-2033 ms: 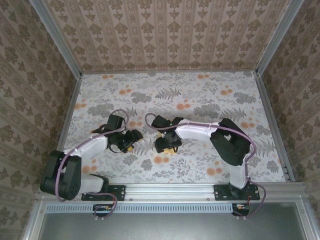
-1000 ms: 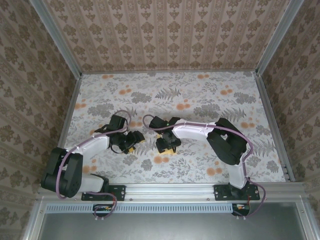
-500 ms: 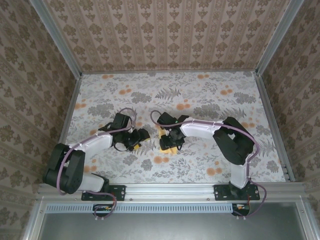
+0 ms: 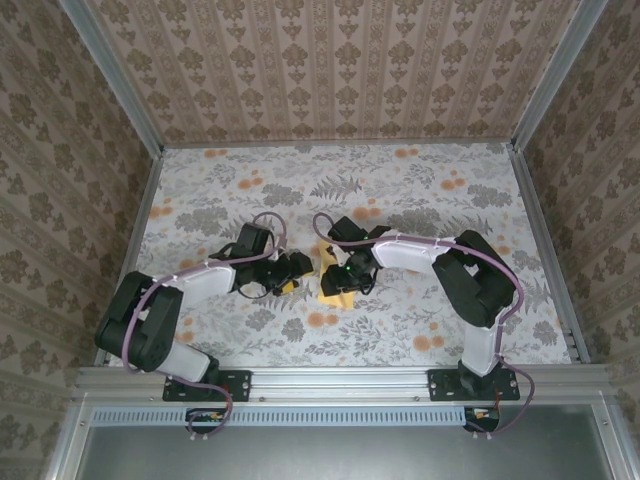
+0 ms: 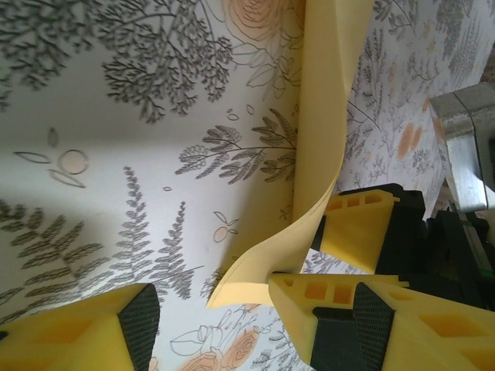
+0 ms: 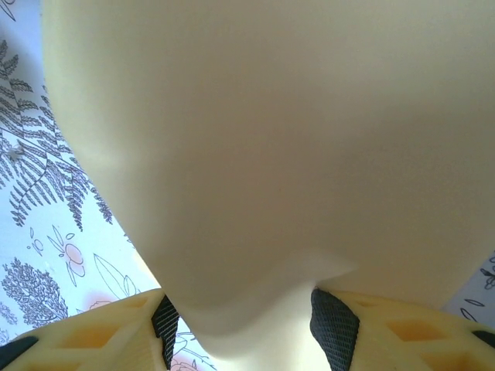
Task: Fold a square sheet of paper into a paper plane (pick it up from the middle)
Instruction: Fold the triangle a second time at the center of the table.
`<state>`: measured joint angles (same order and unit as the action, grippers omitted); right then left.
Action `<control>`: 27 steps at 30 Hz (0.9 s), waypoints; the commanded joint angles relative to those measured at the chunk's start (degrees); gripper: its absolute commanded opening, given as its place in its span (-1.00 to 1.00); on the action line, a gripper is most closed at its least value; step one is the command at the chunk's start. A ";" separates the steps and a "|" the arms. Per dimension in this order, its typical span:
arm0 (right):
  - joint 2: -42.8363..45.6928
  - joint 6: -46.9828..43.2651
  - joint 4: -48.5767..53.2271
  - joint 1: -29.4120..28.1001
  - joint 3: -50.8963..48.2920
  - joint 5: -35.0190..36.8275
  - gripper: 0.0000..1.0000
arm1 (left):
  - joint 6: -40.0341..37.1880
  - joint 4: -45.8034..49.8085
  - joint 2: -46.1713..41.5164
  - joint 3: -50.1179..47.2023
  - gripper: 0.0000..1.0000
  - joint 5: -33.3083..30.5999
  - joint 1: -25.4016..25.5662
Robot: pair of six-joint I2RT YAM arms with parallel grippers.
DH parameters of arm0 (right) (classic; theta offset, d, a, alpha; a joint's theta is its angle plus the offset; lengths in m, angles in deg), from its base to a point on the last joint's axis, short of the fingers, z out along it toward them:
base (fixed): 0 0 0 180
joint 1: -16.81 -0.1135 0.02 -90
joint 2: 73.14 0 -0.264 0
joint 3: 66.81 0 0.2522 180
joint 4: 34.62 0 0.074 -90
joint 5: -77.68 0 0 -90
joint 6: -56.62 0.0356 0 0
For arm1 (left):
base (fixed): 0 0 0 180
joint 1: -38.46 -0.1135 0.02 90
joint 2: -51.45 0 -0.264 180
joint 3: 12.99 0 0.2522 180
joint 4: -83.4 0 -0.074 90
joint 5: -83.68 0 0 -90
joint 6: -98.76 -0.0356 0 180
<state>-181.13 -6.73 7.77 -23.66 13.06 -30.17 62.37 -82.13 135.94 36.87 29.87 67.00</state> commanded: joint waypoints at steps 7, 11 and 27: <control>-4.94 -2.98 0.47 0.74 -4.85 1.94 0.20 | 1.48 -4.66 2.02 1.47 0.47 3.21 0.47; -5.25 -2.91 0.80 0.83 -4.71 2.87 0.14 | 1.50 -4.95 2.35 1.43 0.47 3.28 0.51; -2.85 4.40 -6.35 2.76 -7.30 -2.61 -0.11 | 0.35 8.62 4.88 5.27 -0.24 -2.38 5.37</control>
<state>-179.86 -4.50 2.91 -20.78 9.19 -35.39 64.01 -79.07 139.92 40.39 29.87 71.37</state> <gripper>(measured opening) 0.446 0.388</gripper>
